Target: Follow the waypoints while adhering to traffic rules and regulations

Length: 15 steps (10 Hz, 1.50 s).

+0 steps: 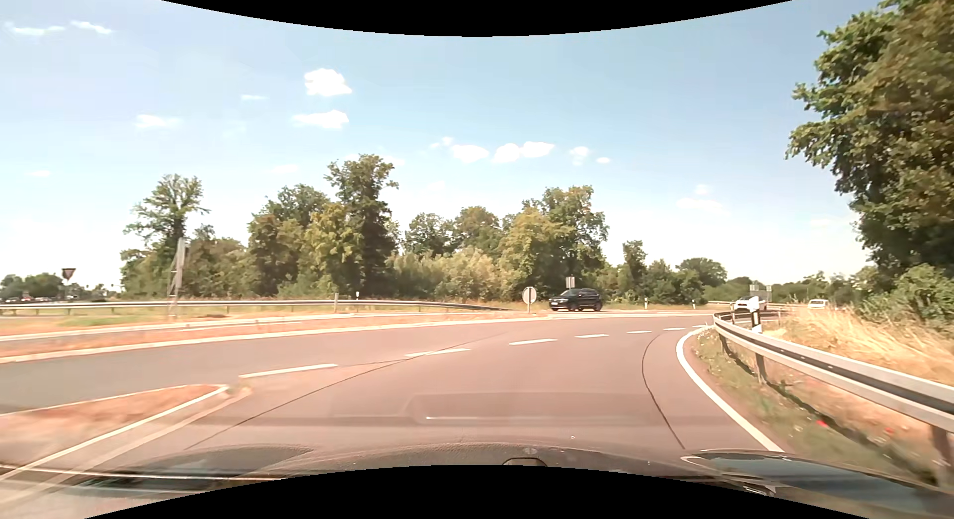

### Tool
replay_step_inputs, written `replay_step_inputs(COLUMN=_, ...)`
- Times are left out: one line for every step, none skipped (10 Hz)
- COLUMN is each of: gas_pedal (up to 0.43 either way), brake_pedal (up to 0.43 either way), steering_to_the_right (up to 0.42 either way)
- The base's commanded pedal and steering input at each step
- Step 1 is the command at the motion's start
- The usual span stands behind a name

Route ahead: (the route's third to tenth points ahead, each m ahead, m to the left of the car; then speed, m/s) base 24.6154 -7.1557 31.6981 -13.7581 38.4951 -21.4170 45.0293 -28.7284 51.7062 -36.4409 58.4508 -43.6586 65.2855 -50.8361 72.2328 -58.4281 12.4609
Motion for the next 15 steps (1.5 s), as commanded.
replay_step_inputs(gas_pedal=0.268, brake_pedal=0.0, steering_to_the_right=0.129)
replay_step_inputs(gas_pedal=0.268, brake_pedal=0.0, steering_to_the_right=0.131)
replay_step_inputs(gas_pedal=0.287, brake_pedal=0.0, steering_to_the_right=0.132)
replay_step_inputs(gas_pedal=0.287, brake_pedal=0.0, steering_to_the_right=0.133)
replay_step_inputs(gas_pedal=0.287, brake_pedal=0.0, steering_to_the_right=0.133)
replay_step_inputs(gas_pedal=0.287, brake_pedal=0.0, steering_to_the_right=0.136)
replay_step_inputs(gas_pedal=0.319, brake_pedal=0.0, steering_to_the_right=0.14)
replay_step_inputs(gas_pedal=0.319, brake_pedal=0.0, steering_to_the_right=0.144)
replay_step_inputs(gas_pedal=0.319, brake_pedal=0.0, steering_to_the_right=0.145)
replay_step_inputs(gas_pedal=0.311, brake_pedal=0.0, steering_to_the_right=0.146)
replay_step_inputs(gas_pedal=0.311, brake_pedal=0.0, steering_to_the_right=0.146)
replay_step_inputs(gas_pedal=0.311, brake_pedal=0.0, steering_to_the_right=0.143)
replay_step_inputs(gas_pedal=0.311, brake_pedal=0.0, steering_to_the_right=0.137)
replay_step_inputs(gas_pedal=0.319, brake_pedal=0.0, steering_to_the_right=0.133)
replay_step_inputs(gas_pedal=0.319, brake_pedal=0.0, steering_to_the_right=0.131)
